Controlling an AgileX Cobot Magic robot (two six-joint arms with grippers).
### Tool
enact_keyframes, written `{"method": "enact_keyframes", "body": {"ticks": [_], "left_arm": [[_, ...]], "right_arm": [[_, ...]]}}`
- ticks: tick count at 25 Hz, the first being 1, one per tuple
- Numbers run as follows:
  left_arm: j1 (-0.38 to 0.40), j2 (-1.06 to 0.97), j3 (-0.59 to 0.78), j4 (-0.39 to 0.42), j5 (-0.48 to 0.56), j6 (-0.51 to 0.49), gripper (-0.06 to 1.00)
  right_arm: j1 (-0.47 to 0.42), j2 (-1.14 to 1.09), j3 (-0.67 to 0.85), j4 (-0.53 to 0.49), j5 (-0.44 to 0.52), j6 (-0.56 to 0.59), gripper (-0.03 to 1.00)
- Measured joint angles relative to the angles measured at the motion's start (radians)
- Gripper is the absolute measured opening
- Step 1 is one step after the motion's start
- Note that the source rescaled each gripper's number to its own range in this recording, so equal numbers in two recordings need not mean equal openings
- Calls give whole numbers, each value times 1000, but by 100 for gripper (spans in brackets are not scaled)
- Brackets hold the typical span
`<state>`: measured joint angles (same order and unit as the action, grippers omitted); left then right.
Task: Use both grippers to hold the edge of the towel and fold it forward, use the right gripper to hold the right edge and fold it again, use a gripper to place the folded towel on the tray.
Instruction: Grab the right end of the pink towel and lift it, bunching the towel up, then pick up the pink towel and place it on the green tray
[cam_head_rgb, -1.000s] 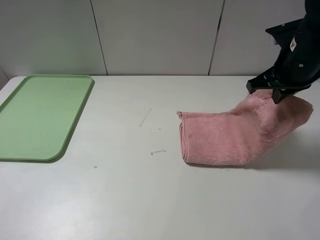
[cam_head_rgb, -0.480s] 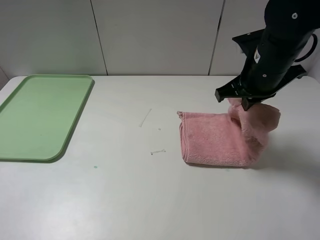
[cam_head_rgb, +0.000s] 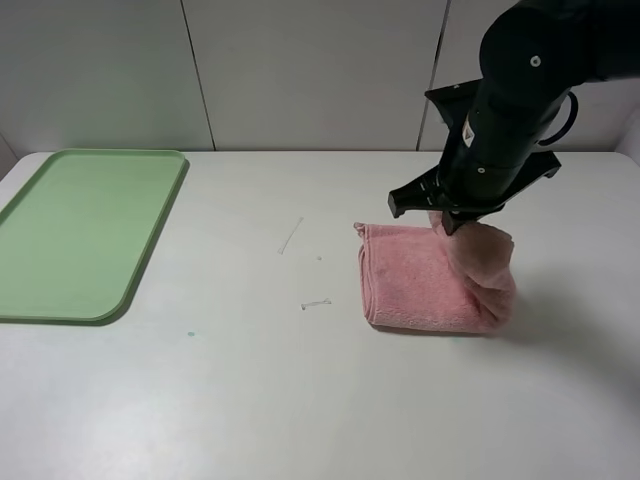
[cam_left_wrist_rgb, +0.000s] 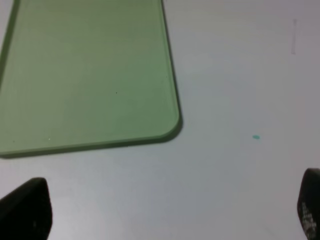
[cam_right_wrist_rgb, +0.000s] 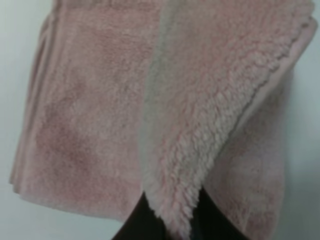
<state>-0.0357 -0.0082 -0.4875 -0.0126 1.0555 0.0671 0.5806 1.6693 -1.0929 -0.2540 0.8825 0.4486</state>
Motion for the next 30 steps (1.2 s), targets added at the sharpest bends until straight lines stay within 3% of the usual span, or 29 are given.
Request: {"method": "enact_keyframes", "body": {"ticks": [6, 8, 9, 10, 12, 13, 15, 18, 24, 30], "left_arm": [[0, 0, 0, 0, 0, 0, 98], [0, 0, 0, 0, 0, 0, 98], [0, 0, 0, 0, 0, 0, 98], [0, 0, 0, 0, 0, 0, 98], [0, 0, 0, 0, 1, 0, 98], [0, 0, 0, 0, 1, 0, 98], [0, 0, 0, 0, 1, 0, 98], [0, 0, 0, 0, 1, 0, 98], [0, 0, 0, 0, 1, 0, 98], [0, 0, 0, 0, 1, 0, 98]], "right_arm": [[0, 8, 0, 42, -43, 4, 4], [0, 8, 0, 53, -52, 4, 9], [0, 8, 0, 62, -57, 4, 15], [0, 8, 0, 71, -64, 4, 28], [0, 8, 0, 91, -81, 5, 66], [0, 8, 0, 100, -90, 5, 80], [0, 8, 0, 116, -95, 0, 93], [0, 8, 0, 135, -111, -9, 98], [0, 8, 0, 137, -109, -12, 100], [0, -47, 0, 139, -50, -23, 100]]}}
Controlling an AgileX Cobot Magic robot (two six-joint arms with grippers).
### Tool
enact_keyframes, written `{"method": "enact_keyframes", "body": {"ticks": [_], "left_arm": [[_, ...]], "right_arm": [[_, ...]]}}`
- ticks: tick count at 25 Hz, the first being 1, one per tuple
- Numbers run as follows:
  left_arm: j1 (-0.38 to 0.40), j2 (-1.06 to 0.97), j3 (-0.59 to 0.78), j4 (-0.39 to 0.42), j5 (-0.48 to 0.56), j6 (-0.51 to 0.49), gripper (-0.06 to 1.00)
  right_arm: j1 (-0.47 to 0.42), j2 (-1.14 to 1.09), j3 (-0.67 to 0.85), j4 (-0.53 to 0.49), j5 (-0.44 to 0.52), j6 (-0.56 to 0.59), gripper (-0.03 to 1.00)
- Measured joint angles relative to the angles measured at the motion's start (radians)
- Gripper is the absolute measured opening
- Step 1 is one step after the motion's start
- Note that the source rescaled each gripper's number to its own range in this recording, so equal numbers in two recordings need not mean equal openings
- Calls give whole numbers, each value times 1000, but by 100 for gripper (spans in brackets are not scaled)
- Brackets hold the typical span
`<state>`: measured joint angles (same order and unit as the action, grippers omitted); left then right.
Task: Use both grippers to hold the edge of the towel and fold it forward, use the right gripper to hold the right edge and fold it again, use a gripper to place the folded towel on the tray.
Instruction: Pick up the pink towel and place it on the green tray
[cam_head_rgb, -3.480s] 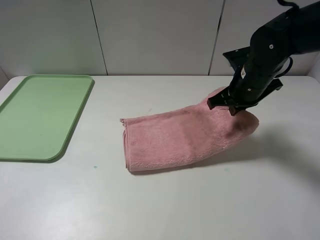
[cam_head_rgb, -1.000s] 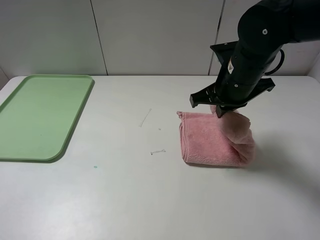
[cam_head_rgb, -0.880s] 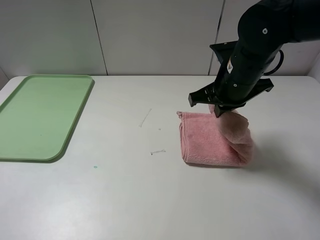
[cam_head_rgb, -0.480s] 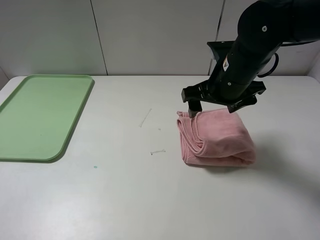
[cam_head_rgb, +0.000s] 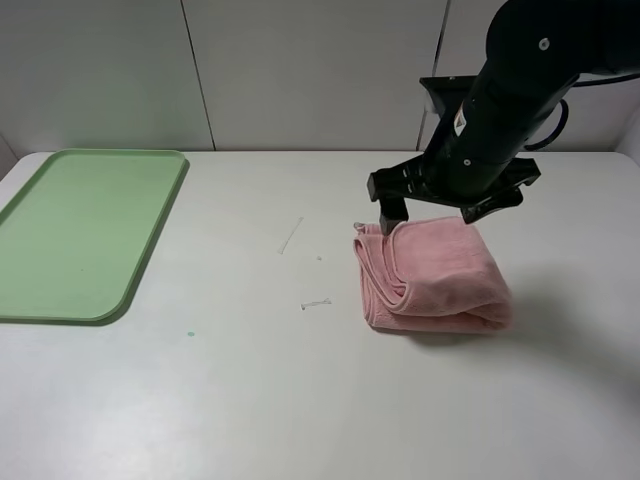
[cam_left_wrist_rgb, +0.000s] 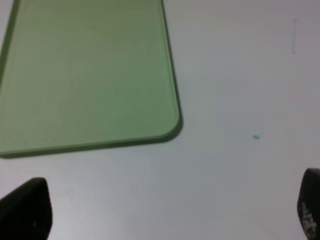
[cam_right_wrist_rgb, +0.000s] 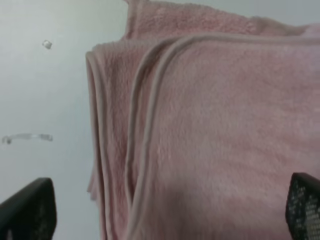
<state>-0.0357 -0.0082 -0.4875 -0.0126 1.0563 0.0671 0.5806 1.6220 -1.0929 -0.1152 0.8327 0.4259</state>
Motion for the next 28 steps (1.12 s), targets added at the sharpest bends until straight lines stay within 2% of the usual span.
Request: {"method": "enact_keyframes", "body": {"ticks": [7, 12, 19, 28], "left_arm": [[0, 0, 0, 0, 0, 0, 98], [0, 0, 0, 0, 0, 0, 98], [0, 0, 0, 0, 0, 0, 98], [0, 0, 0, 0, 0, 0, 98]], "right_arm": [[0, -134, 0, 4, 197, -92, 100], [0, -247, 0, 54, 363, -197, 100], [0, -451, 110, 152, 384, -331, 100], [0, -782, 271, 168, 387, -342, 100]]}}
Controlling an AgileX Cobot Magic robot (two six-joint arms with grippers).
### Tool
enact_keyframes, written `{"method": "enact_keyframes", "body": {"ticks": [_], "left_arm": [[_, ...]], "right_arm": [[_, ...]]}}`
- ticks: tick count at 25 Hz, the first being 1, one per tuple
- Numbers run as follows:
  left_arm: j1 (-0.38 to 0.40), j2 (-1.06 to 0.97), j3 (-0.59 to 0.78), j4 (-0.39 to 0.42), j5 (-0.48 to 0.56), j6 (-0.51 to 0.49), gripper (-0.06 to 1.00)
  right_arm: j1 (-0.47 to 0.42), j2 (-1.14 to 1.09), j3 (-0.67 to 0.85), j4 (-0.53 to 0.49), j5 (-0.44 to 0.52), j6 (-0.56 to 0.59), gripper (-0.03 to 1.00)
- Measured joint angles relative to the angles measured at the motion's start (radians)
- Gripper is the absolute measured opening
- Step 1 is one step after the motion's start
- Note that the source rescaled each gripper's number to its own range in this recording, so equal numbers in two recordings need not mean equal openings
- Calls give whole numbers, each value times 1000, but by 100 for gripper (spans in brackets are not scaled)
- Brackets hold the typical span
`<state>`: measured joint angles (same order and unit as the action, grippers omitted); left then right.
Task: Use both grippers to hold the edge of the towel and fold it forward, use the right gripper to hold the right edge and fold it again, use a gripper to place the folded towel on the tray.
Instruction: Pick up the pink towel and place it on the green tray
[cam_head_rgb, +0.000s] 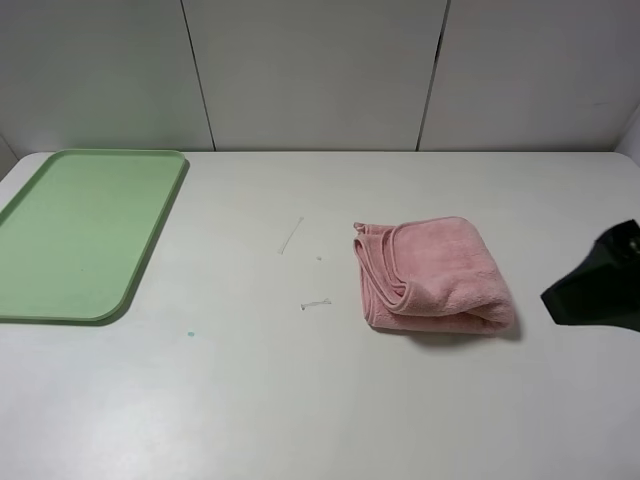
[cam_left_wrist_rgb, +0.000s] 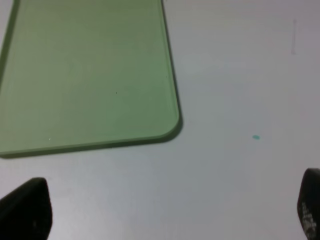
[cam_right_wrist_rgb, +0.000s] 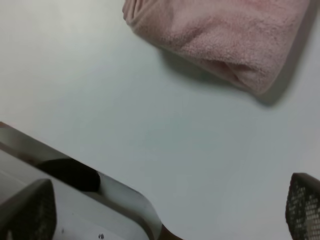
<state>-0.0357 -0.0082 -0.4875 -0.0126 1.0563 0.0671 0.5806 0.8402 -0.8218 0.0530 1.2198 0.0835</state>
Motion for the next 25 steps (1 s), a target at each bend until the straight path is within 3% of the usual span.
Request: {"method": "enact_keyframes", "body": {"ticks": [10, 14, 25], "left_arm": [[0, 0, 0, 0, 0, 0, 98], [0, 0, 0, 0, 0, 0, 98], [0, 0, 0, 0, 0, 0, 98]], "right_arm": [[5, -356, 168, 0, 0, 0, 100], [-30, -478, 235, -4, -45, 0, 100], [-425, -786, 321, -99, -186, -37, 100]]}}
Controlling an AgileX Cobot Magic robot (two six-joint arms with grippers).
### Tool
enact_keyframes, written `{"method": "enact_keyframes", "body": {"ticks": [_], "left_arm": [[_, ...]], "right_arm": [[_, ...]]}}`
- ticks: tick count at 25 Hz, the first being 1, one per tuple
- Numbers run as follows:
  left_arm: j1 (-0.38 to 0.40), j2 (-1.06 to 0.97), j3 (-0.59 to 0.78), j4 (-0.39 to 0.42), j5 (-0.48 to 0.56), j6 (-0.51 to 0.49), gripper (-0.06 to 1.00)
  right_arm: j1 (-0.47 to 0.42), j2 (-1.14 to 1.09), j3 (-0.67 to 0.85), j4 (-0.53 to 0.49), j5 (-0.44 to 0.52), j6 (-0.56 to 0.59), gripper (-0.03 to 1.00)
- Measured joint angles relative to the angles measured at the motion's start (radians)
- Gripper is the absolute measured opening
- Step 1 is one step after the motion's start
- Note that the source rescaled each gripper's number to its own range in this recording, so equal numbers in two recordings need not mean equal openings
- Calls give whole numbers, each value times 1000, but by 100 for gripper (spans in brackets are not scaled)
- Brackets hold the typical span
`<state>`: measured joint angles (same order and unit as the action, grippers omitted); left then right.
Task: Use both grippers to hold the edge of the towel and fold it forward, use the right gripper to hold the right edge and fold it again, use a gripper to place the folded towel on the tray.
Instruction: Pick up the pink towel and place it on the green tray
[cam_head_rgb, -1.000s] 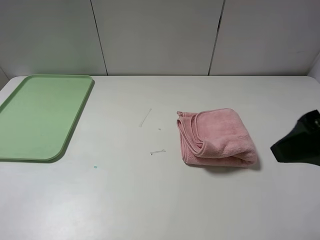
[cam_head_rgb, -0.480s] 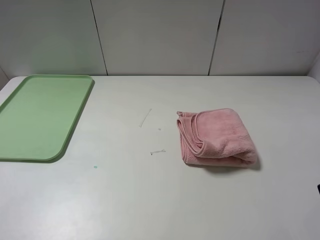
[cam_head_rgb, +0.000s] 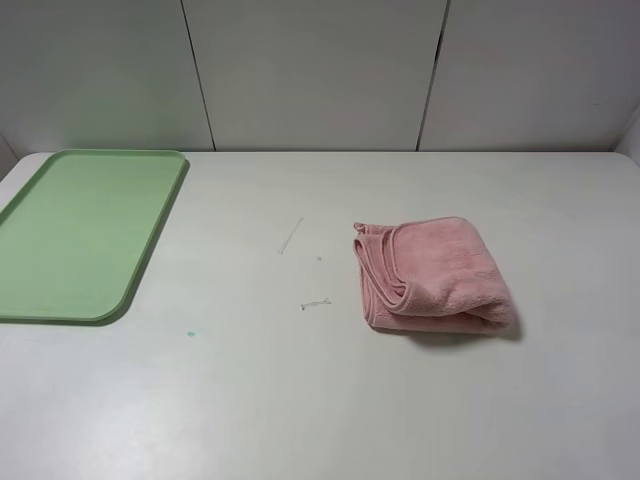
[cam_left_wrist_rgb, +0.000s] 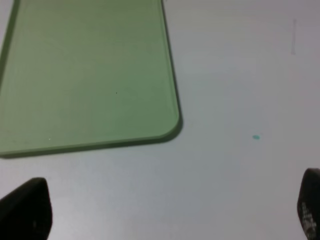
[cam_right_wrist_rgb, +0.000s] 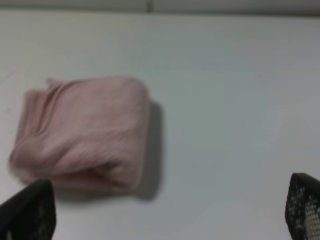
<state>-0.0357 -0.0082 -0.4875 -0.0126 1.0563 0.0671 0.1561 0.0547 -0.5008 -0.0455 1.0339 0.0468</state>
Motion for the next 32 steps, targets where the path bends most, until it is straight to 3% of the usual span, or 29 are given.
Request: {"method": "enact_keyframes", "body": {"ticks": [7, 32], "left_arm": [[0, 0, 0, 0, 0, 0, 98], [0, 0, 0, 0, 0, 0, 98]], "right_arm": [[-148, -59, 0, -4, 0, -7, 100], [-152, -59, 0, -4, -2, -7, 100]]}}
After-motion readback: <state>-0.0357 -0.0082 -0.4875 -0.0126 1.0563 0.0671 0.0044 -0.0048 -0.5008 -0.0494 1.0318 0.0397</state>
